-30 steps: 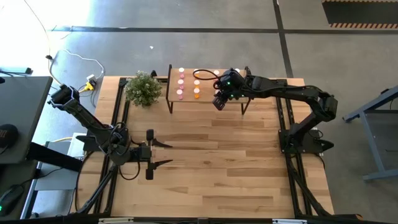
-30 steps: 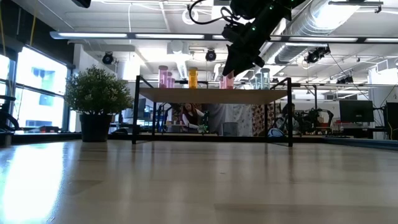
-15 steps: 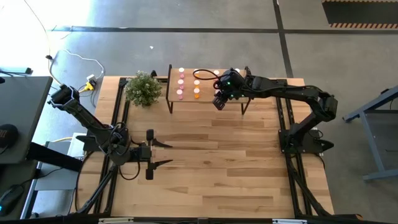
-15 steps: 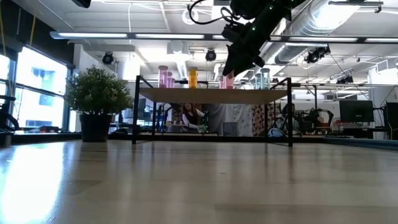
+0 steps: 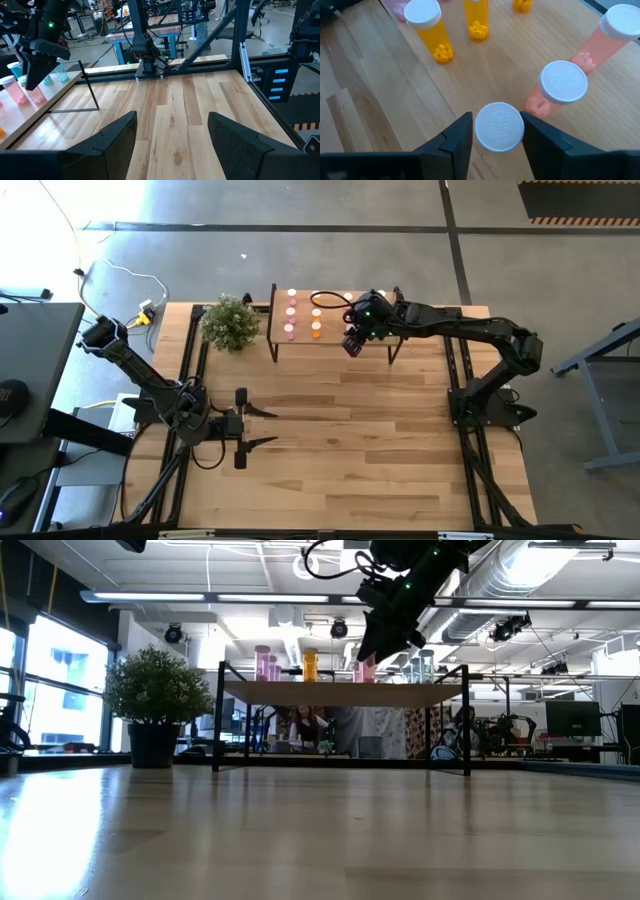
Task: Pick and place medicine bottles onto shelf by color
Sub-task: Put the red pill bottle aligned with the other red pill bottles on the shelf, then return to Home Position
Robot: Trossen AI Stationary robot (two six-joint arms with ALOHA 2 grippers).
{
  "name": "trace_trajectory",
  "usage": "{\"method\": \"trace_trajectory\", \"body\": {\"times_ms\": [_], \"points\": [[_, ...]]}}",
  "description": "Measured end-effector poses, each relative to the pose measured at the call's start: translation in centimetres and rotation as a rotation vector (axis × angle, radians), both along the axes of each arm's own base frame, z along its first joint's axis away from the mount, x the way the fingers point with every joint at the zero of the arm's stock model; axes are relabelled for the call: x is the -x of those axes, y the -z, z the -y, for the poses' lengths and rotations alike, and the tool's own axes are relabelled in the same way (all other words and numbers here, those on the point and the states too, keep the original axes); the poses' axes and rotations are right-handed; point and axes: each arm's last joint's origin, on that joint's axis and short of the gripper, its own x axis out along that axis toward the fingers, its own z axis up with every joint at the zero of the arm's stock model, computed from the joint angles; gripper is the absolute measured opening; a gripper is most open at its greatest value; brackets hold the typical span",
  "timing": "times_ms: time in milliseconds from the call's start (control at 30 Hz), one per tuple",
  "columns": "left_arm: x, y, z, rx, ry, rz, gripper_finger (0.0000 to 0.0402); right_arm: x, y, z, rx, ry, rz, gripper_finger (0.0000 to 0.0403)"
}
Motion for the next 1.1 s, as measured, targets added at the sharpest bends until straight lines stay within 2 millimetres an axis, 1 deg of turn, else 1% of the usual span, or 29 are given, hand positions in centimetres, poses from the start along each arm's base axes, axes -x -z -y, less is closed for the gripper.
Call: {"method": "trace_trajectory", "body": {"times_ms": [133, 233, 500, 767, 933, 1000, 1100], "points": [[0.0, 0.0, 0.0, 0.000, 0.000, 0.000, 0.0234, 0.0, 0.0, 0.0, -0.002, 0.002, 0.001, 0.0177], [0.0, 0.0, 0.0, 0.000, 0.000, 0.000, 0.0234, 0.0, 0.0, 0.0, -0.002, 0.002, 0.003, 0.0189], [0.0, 0.0, 0.0, 0.001, 0.000, 0.001, 0.0234, 0.1, -0.4, 0.0, -0.005, 0.012, 0.027, 0.0193], [0.0, 0.0, 0.0, 0.001, -0.003, 0.003, 0.0234, 1.4, -2.8, -0.5, 0.033, 0.019, 0.115, 0.0193], [0.1, -0.1, -0.1, -0.005, -0.004, 0.006, 0.0234, 2.5, -4.7, -1.0, 0.067, 0.015, 0.191, 0.0193], [0.4, -0.7, -0.3, -0.005, 0.005, 0.024, 0.0234, 3.1, -5.6, -1.4, 0.080, 0.006, 0.217, 0.0193], [1.5, -2.1, -0.9, 0.019, 0.074, 0.065, 0.0234, 4.3, -7.1, -2.4, 0.084, -0.010, 0.259, 0.0193]]}}
